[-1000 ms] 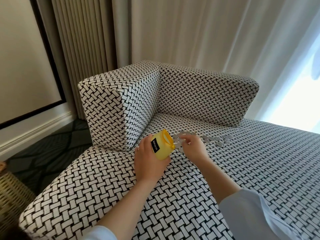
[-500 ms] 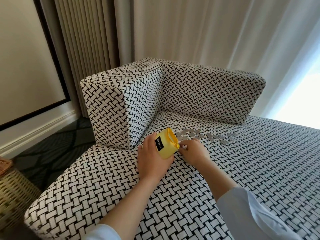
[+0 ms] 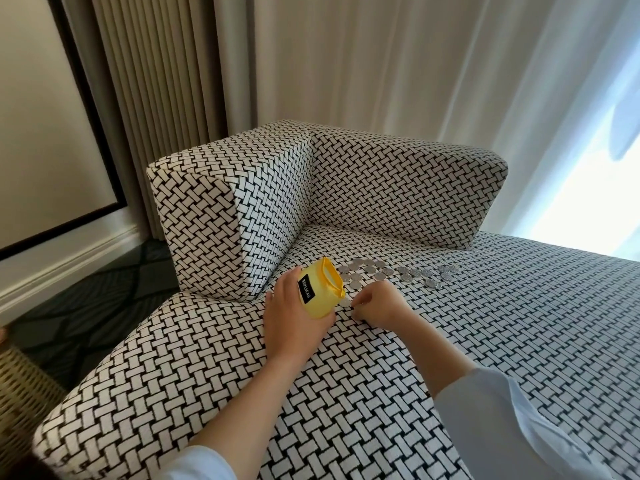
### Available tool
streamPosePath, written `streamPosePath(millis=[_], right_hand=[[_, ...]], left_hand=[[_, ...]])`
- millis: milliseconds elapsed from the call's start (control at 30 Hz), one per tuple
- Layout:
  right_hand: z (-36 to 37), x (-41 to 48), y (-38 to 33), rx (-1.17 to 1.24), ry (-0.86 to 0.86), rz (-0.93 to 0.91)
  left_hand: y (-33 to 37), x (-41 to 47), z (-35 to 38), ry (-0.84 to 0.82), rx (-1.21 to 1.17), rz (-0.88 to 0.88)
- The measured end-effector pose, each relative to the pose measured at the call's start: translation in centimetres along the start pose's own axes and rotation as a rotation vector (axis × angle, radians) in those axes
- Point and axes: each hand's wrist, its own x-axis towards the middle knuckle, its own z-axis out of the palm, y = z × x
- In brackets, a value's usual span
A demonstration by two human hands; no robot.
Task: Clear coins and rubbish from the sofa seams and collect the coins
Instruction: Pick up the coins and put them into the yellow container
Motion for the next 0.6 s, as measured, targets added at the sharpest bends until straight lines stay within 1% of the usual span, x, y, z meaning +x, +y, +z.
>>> streamPosePath(millis=[33,133,167,200,267,300,333,400,433,467,533,600], right_hand=[[-0.2,-0.1,-0.1,0.064,0.042,-0.009],[-0.9,-0.4,-1.1,0.369,0.252,-0.060],[-1.1,-0.5,-1.7,0.450,0.269,-0.088],[-1.3,-0.5,-2.3,0.504,0.252,-0.118],[-1.2,-0.5,-3.5,0.526,0.195,-0.174],[-1.0,-0.5,-3.8,0.526,0.194,-0.191],[-0.7,-0.3,-3.9,0.549,0.219,-0.191],[-0.2,0.2,-3.4,0.601,0.326,-0.126],[0.0,0.5,-2.8,0.561,0.366,-0.080],[0.2,0.7,-2.1,0.456,0.374,-0.048],[1.0,1.0,-0.5,0.172,0.298,-0.050],[1.9,1.1,0.6,0.022,0.190,-0.072]], left_hand=[[0.0,0.0,0.0,-0.001,-0.001,0.002],[-0.1,0.1,0.1,-0.013,0.016,0.024],[-0.1,0.1,0.1,-0.019,0.025,0.026],[-0.1,0.1,0.1,-0.029,0.031,0.024],[0.0,0.1,0.1,-0.052,0.029,0.018],[0.0,0.1,0.2,-0.059,0.025,0.019],[0.0,0.1,0.2,-0.061,0.018,0.020],[-0.1,0.0,0.2,-0.045,-0.011,0.013],[-0.1,0.0,0.2,-0.034,-0.031,0.000],[-0.2,0.0,0.2,-0.029,-0.049,-0.014],[-0.2,0.1,0.3,-0.034,-0.058,-0.025],[-0.2,0.1,0.3,-0.045,-0.048,-0.014]])
